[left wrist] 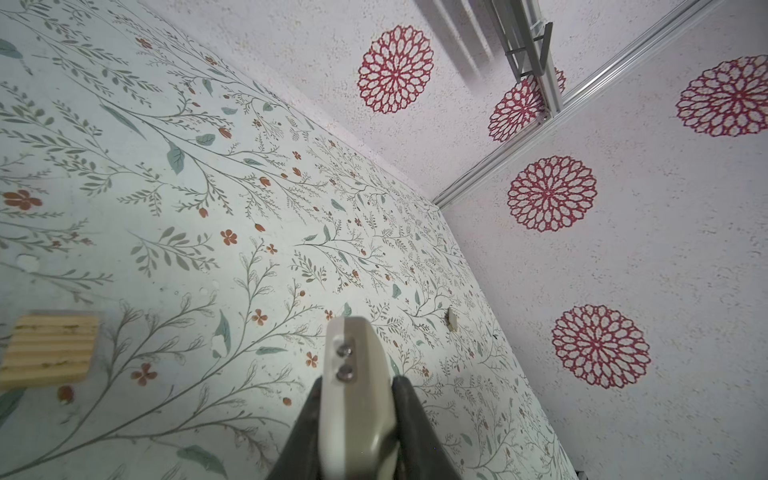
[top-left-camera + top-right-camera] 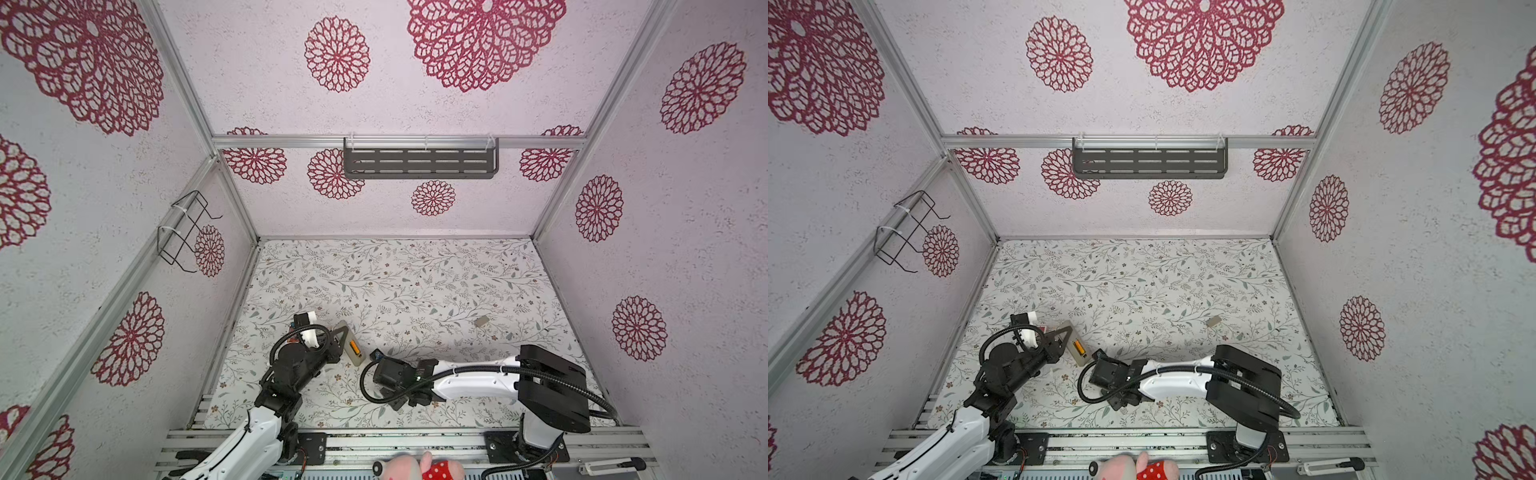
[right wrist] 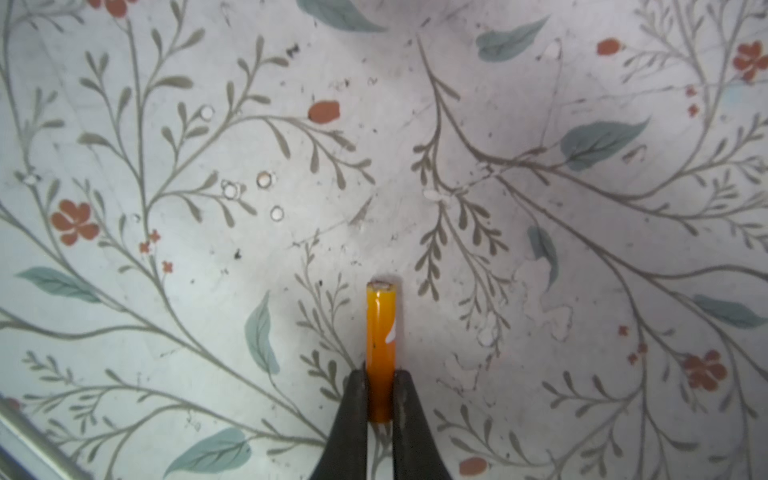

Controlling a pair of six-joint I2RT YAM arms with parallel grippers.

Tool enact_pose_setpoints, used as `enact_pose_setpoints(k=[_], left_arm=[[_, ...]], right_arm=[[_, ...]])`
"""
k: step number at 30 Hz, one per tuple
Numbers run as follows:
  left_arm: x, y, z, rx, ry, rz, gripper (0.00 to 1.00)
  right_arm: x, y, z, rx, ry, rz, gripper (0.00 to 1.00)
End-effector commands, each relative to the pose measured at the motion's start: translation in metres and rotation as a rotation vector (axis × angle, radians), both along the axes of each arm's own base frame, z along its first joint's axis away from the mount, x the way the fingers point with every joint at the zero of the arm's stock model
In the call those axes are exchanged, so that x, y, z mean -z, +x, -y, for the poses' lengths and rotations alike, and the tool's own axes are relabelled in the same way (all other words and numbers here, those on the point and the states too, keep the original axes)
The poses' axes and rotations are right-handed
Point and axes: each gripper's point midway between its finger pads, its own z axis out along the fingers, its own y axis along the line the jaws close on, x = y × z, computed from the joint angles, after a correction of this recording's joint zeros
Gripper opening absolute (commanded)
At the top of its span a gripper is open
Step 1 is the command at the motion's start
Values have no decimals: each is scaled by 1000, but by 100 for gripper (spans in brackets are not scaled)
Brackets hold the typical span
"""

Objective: Load the batteries into the remote control
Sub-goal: 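Carry the orange battery with the right gripper over the remote's compartment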

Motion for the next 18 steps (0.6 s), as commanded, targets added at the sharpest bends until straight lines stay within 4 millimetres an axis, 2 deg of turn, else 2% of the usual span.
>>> enact_pose_setpoints(k=[1, 6, 10, 14, 18], left_arm=[[-12, 1, 2, 13, -35, 55, 0], [-17, 0, 4, 27, -43, 76, 0], [-23, -3, 9, 62, -65, 96, 0], [-31, -8, 15, 102, -94, 121, 0], [-36, -12, 19, 131, -112, 142, 0]], right_arm=[[-22, -6, -3, -19, 52, 22, 0], [-51, -7, -15, -37, 140, 61, 0], [-85, -11, -29, -66, 283, 88, 0], [-114, -10, -32, -66, 383, 117, 0], [-122, -4, -25, -54, 365, 161, 0]])
